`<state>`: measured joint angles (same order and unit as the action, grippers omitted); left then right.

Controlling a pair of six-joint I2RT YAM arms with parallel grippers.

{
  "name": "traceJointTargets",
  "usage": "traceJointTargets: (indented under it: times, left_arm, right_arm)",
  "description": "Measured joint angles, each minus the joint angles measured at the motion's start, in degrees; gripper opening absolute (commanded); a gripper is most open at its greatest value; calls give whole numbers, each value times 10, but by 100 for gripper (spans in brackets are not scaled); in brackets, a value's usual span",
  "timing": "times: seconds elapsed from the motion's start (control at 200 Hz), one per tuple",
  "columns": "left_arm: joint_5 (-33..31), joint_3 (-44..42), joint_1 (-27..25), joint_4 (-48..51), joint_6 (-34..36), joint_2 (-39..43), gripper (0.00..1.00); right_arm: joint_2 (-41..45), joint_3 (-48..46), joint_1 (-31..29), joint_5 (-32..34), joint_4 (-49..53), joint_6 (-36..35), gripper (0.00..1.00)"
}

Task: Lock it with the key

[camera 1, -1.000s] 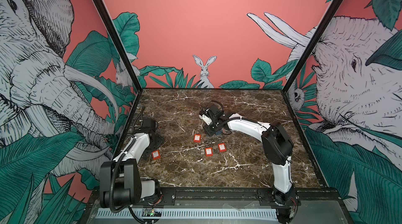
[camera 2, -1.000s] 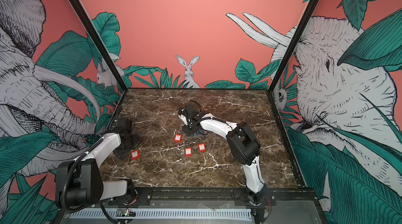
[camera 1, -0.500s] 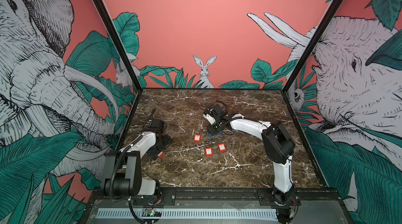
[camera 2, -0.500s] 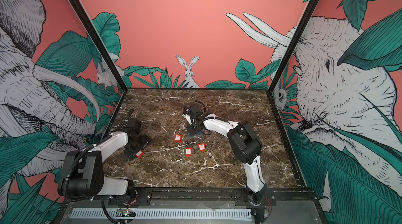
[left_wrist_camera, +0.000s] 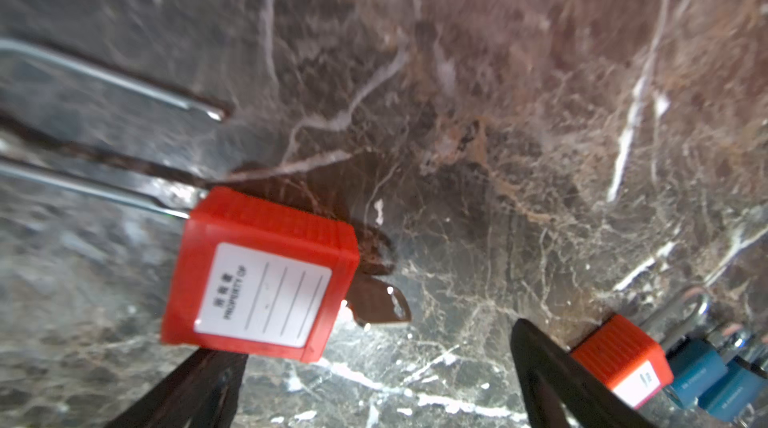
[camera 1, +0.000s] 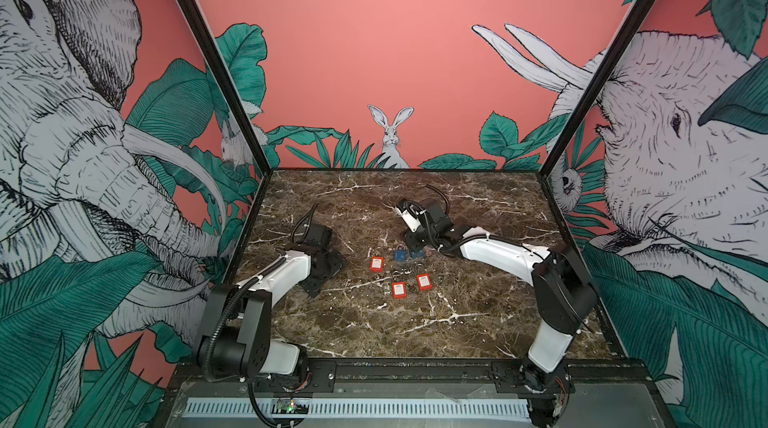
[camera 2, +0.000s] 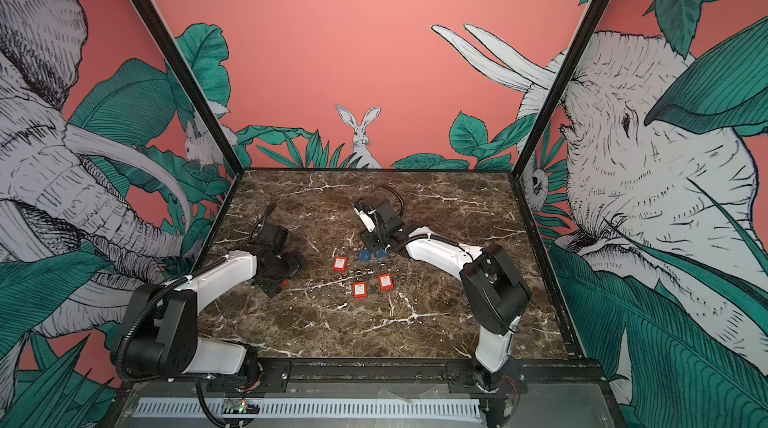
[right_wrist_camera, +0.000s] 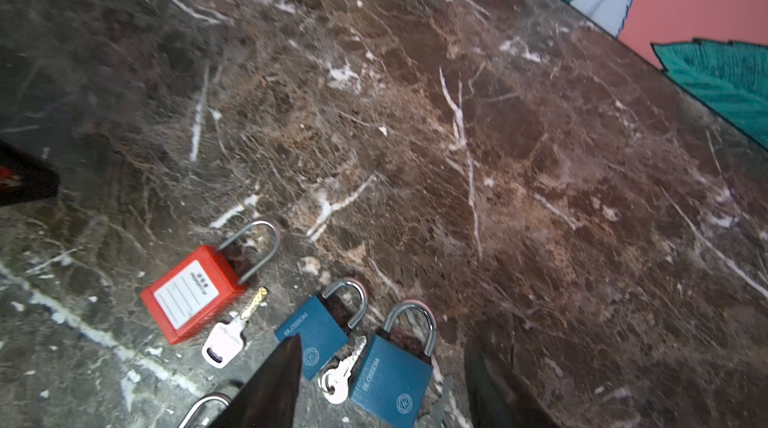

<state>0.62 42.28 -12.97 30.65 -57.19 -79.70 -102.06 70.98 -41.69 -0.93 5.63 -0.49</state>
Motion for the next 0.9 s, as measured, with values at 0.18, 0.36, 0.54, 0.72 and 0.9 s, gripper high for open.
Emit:
traceJointTargets:
  times: [0.18, 0.36, 0.54, 0.72, 0.9]
  left_arm:
    - [-66, -1, 1, 20, 16, 83, 99]
    - [-110, -15, 23, 20, 33, 158, 99]
    - [-84, -27, 98, 10, 59, 141, 99]
    - [-19, -26, 120, -23, 115, 78, 100]
    - [43, -26, 119, -59, 149, 34, 99]
  right_arm:
    - [-23, 0, 2, -98, -65, -3, 61]
    - [-65, 23, -10, -209, -84, -82, 66]
    - [-83, 36, -40, -290, -76, -196, 67]
    - [-97, 70, -58, -321, -71, -243, 66]
    - [-105, 75, -59, -317, -99, -218, 62]
